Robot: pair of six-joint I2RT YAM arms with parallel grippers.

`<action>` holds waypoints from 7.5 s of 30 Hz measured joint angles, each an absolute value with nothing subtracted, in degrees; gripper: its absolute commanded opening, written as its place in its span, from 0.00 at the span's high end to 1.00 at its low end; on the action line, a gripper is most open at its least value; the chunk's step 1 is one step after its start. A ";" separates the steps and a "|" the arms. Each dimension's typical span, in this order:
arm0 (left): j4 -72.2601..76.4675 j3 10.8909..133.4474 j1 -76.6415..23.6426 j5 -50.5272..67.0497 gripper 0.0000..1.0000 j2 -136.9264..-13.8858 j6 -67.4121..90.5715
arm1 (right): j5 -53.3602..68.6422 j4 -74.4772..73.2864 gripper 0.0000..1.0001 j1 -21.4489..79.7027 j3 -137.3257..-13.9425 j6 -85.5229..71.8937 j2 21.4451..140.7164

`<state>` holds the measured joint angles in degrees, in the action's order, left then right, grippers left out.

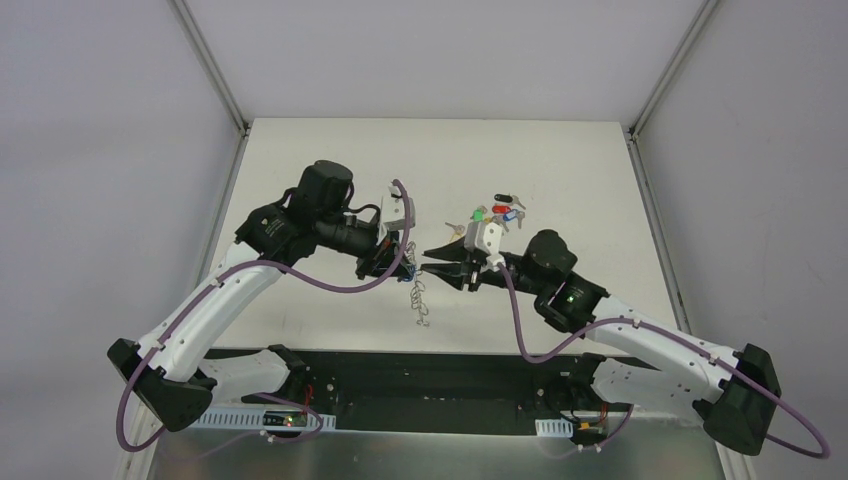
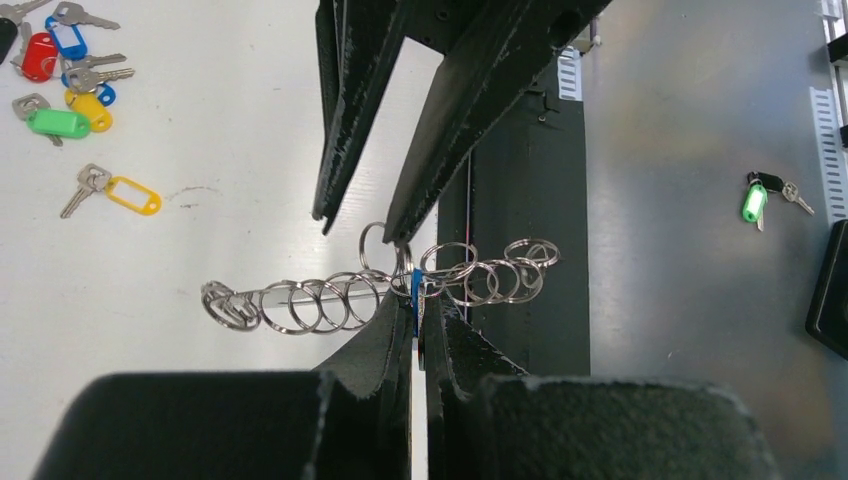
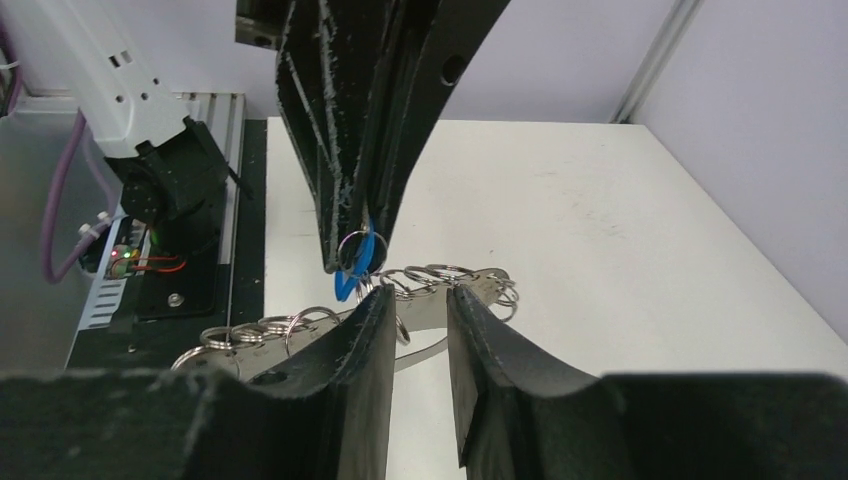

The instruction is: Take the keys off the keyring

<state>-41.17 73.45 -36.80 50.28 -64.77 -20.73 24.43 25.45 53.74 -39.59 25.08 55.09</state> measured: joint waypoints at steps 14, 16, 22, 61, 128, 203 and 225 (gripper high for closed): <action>-42.76 73.65 -36.82 49.71 1.00 -64.84 -22.00 | 29.39 22.87 0.66 54.02 -40.21 25.10 55.55; -42.74 73.78 -36.82 49.15 1.00 -64.90 -22.13 | 29.41 22.52 0.66 54.11 -40.21 25.10 55.46; -42.78 74.00 -37.23 48.77 1.00 -65.17 -22.20 | 29.93 22.04 0.66 54.28 -40.29 25.04 55.22; -43.86 75.42 -40.53 39.48 1.00 -65.14 -26.48 | 27.88 20.29 1.00 56.12 -41.01 24.69 56.01; -40.51 67.26 -46.37 32.80 1.00 -54.08 -45.28 | 12.32 16.32 1.00 64.07 -44.34 20.05 59.83; -34.94 67.99 -48.40 31.97 1.00 -56.69 -35.68 | 16.73 23.66 0.59 61.69 -36.53 24.62 51.40; -21.67 56.58 -47.68 12.99 1.00 -58.67 -32.49 | -0.93 31.20 0.62 61.58 -29.85 16.32 54.17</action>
